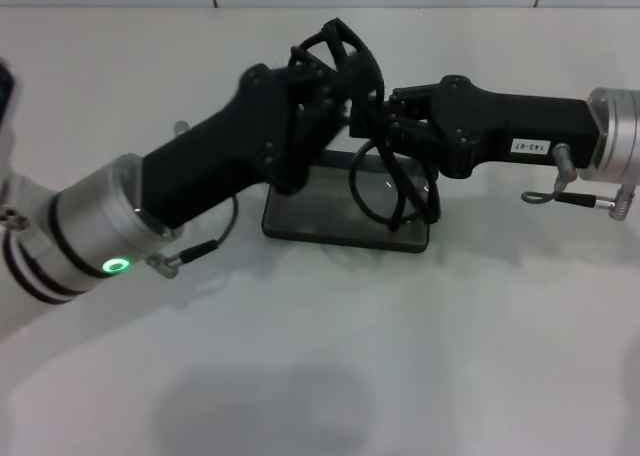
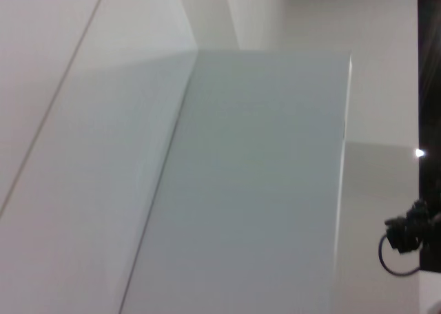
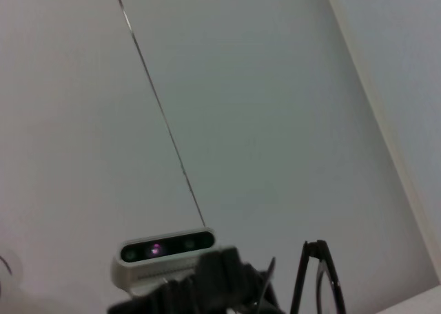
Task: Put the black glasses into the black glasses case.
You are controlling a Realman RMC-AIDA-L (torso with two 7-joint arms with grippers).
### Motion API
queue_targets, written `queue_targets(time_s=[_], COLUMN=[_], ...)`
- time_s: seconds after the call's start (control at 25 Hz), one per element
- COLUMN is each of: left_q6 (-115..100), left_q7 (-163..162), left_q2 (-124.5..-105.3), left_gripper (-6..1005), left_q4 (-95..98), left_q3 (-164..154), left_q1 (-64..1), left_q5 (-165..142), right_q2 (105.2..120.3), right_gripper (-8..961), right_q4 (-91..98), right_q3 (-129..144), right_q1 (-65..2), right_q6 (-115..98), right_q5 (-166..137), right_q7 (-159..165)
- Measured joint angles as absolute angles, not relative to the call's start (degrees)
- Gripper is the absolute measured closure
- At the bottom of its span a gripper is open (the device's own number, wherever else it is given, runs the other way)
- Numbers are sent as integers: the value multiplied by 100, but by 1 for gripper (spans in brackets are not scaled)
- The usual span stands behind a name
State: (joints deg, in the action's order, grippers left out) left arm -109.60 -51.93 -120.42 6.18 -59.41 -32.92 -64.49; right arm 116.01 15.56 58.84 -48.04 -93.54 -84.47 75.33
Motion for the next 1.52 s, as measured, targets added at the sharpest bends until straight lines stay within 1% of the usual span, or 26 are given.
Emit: queue_targets(time_s=[0.2, 0.44, 0.64, 0.76, 0.88, 0.96, 1.16, 1.28, 1.4, 1.52], left_q6=[-11173, -11209, -11208, -11204, -11180, -11102, -10852, -10718, -10657, -10617], left_q7=[-5176, -5673, -5765, -5888, -5925, -5925, -5925, -5925, -5931, -5970], left_q2=[-12021, -11978, -11900, -11772, -11636, -11605, -11641, -11674, -11692, -11691], left_gripper=[978, 881, 659, 569, 479, 419, 186, 142, 99, 99], left_q4=[653, 758, 1074, 1197, 1177, 1161, 1159, 1148, 1146, 1117], left_q3=[-5941, -5913, -5921, -5968, -5976, -5959, -5969, -5983, -5982, -5965], left_q1=[-3111, -2857, -2392, -2169, -2018, -1892, -1757, -1751, -1742, -1738], left_q5=[-6159, -5812, -5803, -5863, -5940, -5954, -5965, -5990, -5995, -5995], right_q2=[11572, 11539, 11440, 11398, 11378, 11398, 11542, 11592, 11613, 11620], right_gripper=[785, 783, 781, 780, 779, 778, 777, 776, 775, 774], right_q4=[1556, 1609, 1898, 2344, 2770, 2962, 2997, 2949, 2943, 2953], right_q3=[5871, 5766, 5659, 5744, 5790, 5793, 6005, 6572, 7204, 7709], right_q1=[-4773, -4721, -4607, -4562, -4684, -4898, -5437, -5624, -5674, -5687], right_q6=[-9269, -9108, -8976, -8702, -8575, -8598, -8542, -8202, -7735, -7315], right_q5=[-8335, -8224, -8236, -8490, -9198, -9796, -10712, -10818, -10702, -10535], right_q7=[7568, 7600, 7617, 7598, 7587, 7608, 7690, 7788, 7842, 7945])
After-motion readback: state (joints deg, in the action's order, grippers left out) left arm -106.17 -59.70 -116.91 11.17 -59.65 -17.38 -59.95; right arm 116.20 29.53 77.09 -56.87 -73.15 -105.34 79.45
